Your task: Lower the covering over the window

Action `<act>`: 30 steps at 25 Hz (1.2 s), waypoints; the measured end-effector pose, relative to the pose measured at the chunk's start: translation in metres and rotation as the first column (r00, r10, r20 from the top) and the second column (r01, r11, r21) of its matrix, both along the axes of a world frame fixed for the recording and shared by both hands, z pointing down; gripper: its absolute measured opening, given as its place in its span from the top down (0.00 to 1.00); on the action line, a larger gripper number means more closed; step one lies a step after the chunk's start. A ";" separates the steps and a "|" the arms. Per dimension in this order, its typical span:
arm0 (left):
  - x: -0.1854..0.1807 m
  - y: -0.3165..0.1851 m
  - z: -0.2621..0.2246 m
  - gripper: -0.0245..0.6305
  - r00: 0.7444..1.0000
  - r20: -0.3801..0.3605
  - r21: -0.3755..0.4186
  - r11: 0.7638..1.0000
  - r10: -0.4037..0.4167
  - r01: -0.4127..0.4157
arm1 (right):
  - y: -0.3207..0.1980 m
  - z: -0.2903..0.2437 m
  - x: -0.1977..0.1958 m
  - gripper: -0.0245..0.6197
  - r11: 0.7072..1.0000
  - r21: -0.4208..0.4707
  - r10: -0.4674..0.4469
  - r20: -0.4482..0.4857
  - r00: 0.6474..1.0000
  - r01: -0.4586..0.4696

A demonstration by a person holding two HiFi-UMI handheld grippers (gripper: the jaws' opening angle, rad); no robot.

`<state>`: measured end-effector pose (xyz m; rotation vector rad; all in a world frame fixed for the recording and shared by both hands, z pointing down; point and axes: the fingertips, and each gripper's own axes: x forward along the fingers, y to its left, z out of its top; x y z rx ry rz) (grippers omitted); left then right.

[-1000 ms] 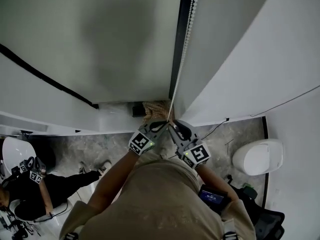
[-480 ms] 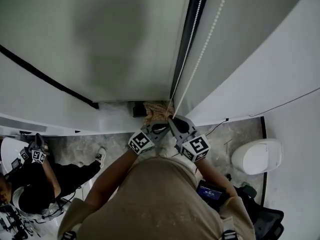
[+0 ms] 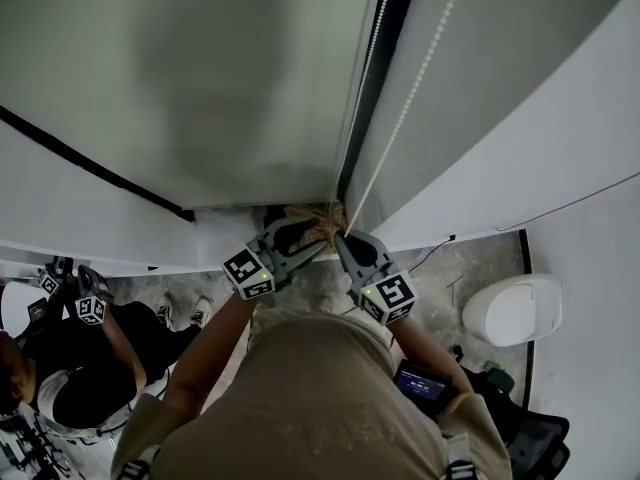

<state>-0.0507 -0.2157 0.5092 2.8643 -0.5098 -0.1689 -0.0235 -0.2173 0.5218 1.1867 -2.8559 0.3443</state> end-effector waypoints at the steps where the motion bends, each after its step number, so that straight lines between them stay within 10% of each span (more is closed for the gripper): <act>1: 0.007 -0.003 -0.016 0.71 1.000 0.003 0.018 1.000 0.024 -0.024 | 0.000 0.000 -0.002 0.94 1.000 0.011 -0.008 -0.007 1.000 0.008; 5: 0.049 0.001 -0.067 0.71 0.994 0.046 0.088 0.991 0.097 -0.101 | 0.003 0.005 0.004 0.94 0.999 -0.013 -0.033 -0.002 0.999 0.033; 9: 0.077 0.005 -0.077 0.92 0.988 0.150 0.170 0.984 0.034 -0.060 | 0.012 0.024 0.018 0.94 0.994 -0.094 -0.050 0.009 0.999 0.051; 13: 0.066 0.002 -0.069 0.94 0.995 0.101 0.160 0.987 0.017 -0.033 | 0.014 0.029 0.013 0.94 0.991 -0.111 -0.077 0.027 0.997 0.079; 17: 0.040 -0.017 -0.065 0.94 0.998 0.041 0.123 0.991 -0.053 0.047 | 0.021 0.009 0.015 0.92 0.998 0.018 -0.055 0.041 0.998 0.055; 19: 0.034 -0.021 -0.065 0.94 0.998 0.028 0.113 0.992 -0.063 0.060 | 0.022 -0.013 0.025 0.73 0.997 0.072 -0.023 0.114 0.993 0.015; 24: 0.058 0.008 -0.033 0.94 0.992 0.127 0.079 0.997 0.015 -0.025 | 0.022 -0.066 0.046 0.73 0.983 0.179 -0.014 0.238 0.971 -0.030; 30: 0.059 0.031 0.010 0.94 0.991 0.124 -0.009 0.998 0.057 -0.056 | 0.020 -0.078 0.022 0.76 0.977 0.214 -0.039 0.145 0.989 0.007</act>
